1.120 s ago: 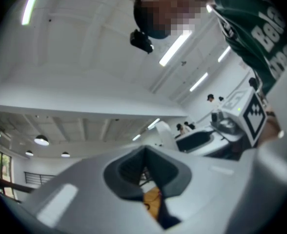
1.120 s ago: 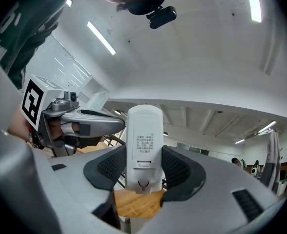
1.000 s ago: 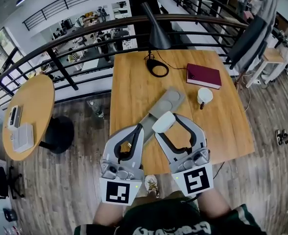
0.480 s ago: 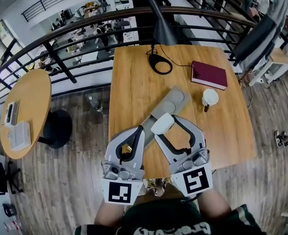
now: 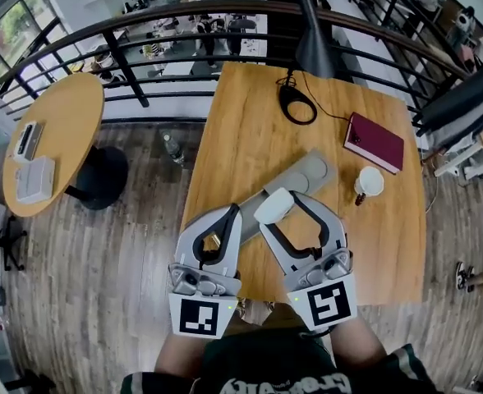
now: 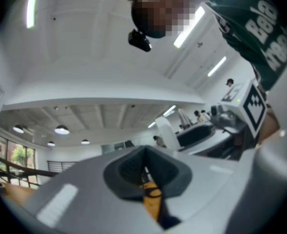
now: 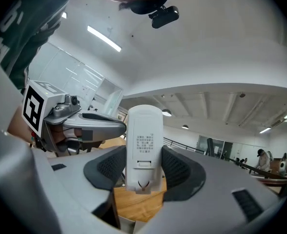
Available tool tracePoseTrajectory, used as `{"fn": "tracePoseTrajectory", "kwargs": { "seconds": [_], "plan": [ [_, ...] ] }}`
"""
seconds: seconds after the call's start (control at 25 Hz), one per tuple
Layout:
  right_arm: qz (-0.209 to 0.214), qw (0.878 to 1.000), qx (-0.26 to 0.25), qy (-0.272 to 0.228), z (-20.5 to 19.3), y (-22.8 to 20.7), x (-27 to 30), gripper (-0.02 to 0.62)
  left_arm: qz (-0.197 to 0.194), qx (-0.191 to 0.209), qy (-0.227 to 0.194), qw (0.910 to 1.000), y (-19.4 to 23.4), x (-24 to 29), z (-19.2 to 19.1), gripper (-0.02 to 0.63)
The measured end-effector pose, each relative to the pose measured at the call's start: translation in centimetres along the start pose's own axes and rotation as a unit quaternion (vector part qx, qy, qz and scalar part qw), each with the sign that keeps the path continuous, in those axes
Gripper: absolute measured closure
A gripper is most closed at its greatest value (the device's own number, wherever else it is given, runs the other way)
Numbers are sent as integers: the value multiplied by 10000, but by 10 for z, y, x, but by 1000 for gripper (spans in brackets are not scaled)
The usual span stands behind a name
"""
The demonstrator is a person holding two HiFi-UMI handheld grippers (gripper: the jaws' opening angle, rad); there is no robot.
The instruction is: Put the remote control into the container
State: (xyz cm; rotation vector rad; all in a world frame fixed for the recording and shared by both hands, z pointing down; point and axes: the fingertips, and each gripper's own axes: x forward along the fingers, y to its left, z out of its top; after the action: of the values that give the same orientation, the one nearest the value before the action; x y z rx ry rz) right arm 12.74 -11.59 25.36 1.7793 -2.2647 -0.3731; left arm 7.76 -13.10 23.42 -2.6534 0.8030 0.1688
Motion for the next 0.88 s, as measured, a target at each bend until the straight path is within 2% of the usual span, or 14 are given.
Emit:
{"fn": "tracePoseTrajectory", "kwargs": {
  "seconds": [0.24, 0.44, 0.6, 0.88],
  "plan": [
    [1007, 9946, 145, -210, -10, 10, 15, 355, 824, 118, 379, 9958, 2, -4, -11, 607],
    [1700, 9851, 47, -250, -22, 29, 25, 356, 1319, 223, 633, 9890, 6, -15, -25, 607],
    [2039, 9785, 45, -306, -24, 54, 32, 356, 1668, 189, 815, 9824, 14, -37, -36, 607],
    [2386, 9709, -117, -148, -38, 75, 42, 354, 1857, 60, 935, 9781, 20, -46, -57, 607]
  ]
}}
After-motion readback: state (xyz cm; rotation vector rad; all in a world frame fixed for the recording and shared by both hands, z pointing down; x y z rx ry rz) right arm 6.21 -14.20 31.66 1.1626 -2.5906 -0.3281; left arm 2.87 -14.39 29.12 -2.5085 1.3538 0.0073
